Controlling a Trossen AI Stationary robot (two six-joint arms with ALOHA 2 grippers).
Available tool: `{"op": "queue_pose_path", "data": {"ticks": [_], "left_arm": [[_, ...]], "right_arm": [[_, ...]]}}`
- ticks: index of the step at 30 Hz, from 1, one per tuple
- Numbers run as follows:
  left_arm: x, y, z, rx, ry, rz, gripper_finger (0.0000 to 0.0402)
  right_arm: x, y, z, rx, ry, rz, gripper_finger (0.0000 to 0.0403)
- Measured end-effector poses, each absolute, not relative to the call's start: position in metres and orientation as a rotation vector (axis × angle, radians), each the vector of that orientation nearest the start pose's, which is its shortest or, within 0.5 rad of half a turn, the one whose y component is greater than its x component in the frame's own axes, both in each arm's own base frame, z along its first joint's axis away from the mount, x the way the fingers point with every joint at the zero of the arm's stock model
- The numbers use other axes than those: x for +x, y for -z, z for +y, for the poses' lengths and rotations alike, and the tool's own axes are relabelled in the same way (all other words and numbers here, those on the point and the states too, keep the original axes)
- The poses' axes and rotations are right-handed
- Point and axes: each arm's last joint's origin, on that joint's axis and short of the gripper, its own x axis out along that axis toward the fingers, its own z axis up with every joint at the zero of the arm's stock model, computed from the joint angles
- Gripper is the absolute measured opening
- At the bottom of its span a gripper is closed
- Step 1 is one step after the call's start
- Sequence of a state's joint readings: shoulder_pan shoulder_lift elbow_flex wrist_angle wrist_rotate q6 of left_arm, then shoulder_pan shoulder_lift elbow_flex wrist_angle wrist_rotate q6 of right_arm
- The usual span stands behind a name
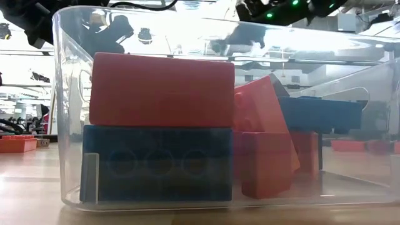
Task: Sort blocks by size
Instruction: Put the small green game piece into the orange bin, then put the large orange game piece into the transparent bin
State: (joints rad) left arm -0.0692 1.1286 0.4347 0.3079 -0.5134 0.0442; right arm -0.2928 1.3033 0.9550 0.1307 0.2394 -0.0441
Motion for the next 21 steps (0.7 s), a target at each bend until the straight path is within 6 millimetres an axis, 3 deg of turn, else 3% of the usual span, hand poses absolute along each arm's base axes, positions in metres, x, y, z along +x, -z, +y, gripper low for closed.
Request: {"op": "queue_pose_path", "data": {"ticks": [2,5,11,15,18,21], "left_arm": [[0.220,-0.197,-0.001,0.157,-0.434,0.383,0.0238],[0.220,-0.197,0.000,0.165,-0.446,0.385,0.0238],[0.220,-0.196,0.001,0.173,-0.464,0.391,0.0238],[0.219,-0.195,0.001,0.175,-0.463,0.400,0.0238],[0.219,-0.194,0.001,0.171,-0.464,0.409,0.0238],[0.219,-0.194,0.001,0.167,-0.465,0.416,0.0238]], "right_arm": [[0.289,-0.310,-0.104,-0.040,0.494,0.139,0.0017],[0.305,-0.292,-0.126,-0.011,0.493,0.141,0.0017],[0.344,-0.250,-0.179,0.120,0.503,0.297,0.0025],[0.362,-0.229,-0.199,0.195,0.467,0.527,0.0064],[0.367,-0.231,-0.208,0.227,0.410,0.636,0.0113],[0.368,-0.249,-0.209,0.243,0.388,0.663,0.0166]]}}
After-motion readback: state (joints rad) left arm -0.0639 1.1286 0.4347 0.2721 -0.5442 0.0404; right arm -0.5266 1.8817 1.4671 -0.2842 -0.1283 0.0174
